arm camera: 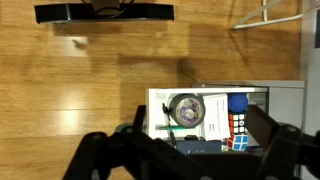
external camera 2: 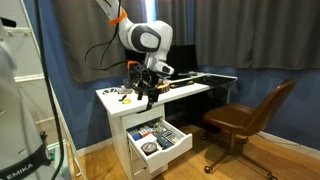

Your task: Move the tape dispenser from the drawer to the desk

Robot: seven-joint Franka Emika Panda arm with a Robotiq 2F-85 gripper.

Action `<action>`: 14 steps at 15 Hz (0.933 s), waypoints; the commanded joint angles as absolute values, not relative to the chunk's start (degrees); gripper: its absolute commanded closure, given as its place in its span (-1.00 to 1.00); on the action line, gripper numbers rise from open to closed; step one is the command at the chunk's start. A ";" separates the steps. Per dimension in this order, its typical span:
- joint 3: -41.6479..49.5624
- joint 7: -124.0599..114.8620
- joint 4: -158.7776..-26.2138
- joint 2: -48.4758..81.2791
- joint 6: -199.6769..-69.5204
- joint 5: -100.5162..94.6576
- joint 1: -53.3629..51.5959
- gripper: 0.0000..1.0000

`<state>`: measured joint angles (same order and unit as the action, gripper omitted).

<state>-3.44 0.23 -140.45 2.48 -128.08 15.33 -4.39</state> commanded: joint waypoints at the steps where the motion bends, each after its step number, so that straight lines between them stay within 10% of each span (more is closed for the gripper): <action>1: -4.00 0.34 -140.33 3.84 -128.93 15.44 -4.25 -1.00; 14: -4.40 -1.11 -139.27 6.57 -130.80 15.66 -4.58 -1.00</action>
<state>-4.01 0.45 -139.97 5.48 -129.88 15.57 -4.64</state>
